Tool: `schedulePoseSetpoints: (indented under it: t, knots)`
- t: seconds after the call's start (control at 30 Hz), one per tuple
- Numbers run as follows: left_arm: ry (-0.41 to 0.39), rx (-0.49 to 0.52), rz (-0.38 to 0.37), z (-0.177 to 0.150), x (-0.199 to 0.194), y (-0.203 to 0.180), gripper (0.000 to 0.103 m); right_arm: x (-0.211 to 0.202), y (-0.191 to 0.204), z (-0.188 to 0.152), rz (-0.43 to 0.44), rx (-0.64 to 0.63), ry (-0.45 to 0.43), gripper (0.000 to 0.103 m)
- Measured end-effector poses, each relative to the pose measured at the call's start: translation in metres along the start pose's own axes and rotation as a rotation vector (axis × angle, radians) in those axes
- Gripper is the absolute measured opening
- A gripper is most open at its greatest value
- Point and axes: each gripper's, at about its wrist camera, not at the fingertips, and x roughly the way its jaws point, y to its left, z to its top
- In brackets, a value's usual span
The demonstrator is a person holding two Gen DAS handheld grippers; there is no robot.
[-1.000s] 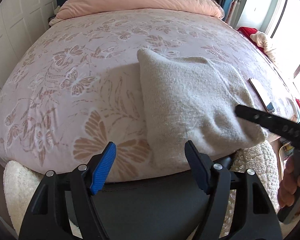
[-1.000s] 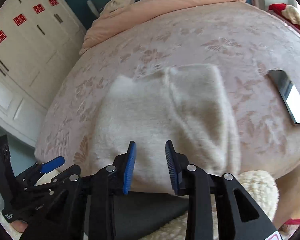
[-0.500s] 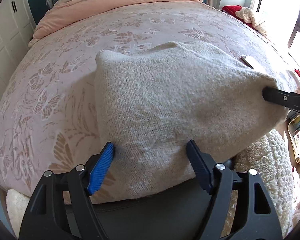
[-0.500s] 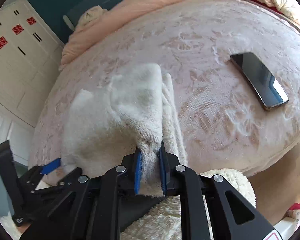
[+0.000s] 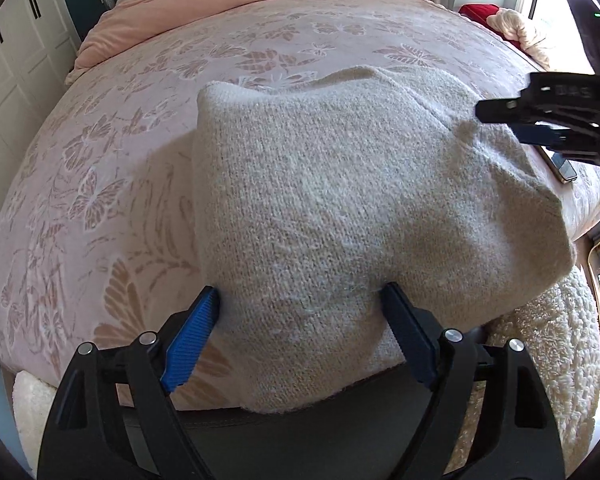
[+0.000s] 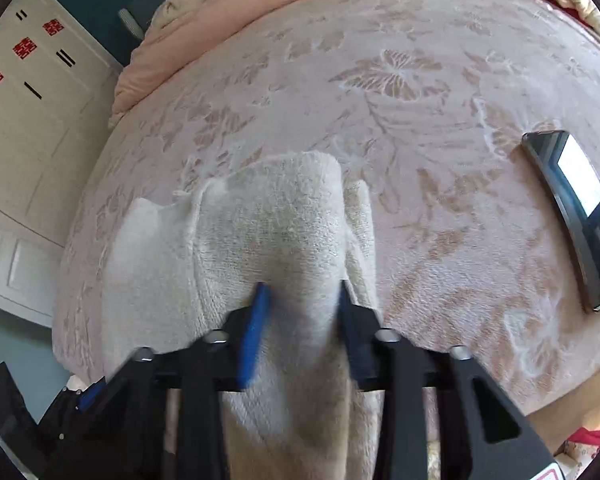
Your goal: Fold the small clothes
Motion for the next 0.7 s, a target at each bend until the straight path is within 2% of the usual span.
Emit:
schedulePoseSetpoints:
  t: [0.1,0.13,0.17,0.23,0.27,0.37,0.43,0.47,0.53,0.57,0.63,0.67,0.7]
  knots:
    - [0.006,0.0,0.0,0.001,-0.001,0.0,0.081,-0.032,0.011,0.007,0.051,-0.019,-0.133,0.009]
    - [0.008,-0.002,-0.004,0.002,-0.001,0.001,0.081,-0.034,0.011,0.009,0.053,-0.019,-0.154,0.009]
    - [0.009,-0.005,-0.006,0.002,0.0,0.002,0.081,-0.025,0.006,0.011,0.032,-0.018,-0.137,0.009]
    - [0.012,-0.015,-0.007,0.003,0.002,0.004,0.083,0.018,-0.009,0.008,-0.046,-0.013,-0.008,0.009]
    - [0.015,-0.021,-0.008,0.002,0.003,0.004,0.084,0.028,-0.015,0.005,-0.026,0.001,0.009,0.009]
    - [0.023,-0.013,0.004,0.003,0.005,0.001,0.085,-0.014,-0.012,0.004,0.001,0.047,-0.071,0.012]
    - [0.026,-0.016,0.002,0.003,0.006,0.001,0.085,-0.054,-0.001,-0.009,0.01,0.013,-0.159,0.018]
    - [0.029,-0.019,0.0,0.003,0.006,0.002,0.085,-0.067,0.003,-0.018,0.013,-0.007,-0.176,0.018]
    - [0.029,-0.026,-0.006,0.003,0.006,0.002,0.085,-0.078,0.009,-0.044,0.017,-0.041,-0.148,0.018]
    - [0.029,-0.026,-0.004,0.003,0.006,0.001,0.086,-0.071,0.01,-0.057,0.005,-0.061,-0.103,0.018]
    - [0.025,-0.022,-0.002,0.003,0.006,0.001,0.086,-0.04,0.003,-0.084,-0.077,-0.097,0.001,0.015]
    - [0.023,-0.024,-0.003,0.002,0.006,0.001,0.086,-0.029,-0.002,-0.095,-0.102,-0.108,0.012,0.011]
    - [0.024,-0.026,-0.004,0.002,0.006,0.001,0.086,-0.03,-0.002,-0.1,-0.107,-0.117,-0.012,0.01]
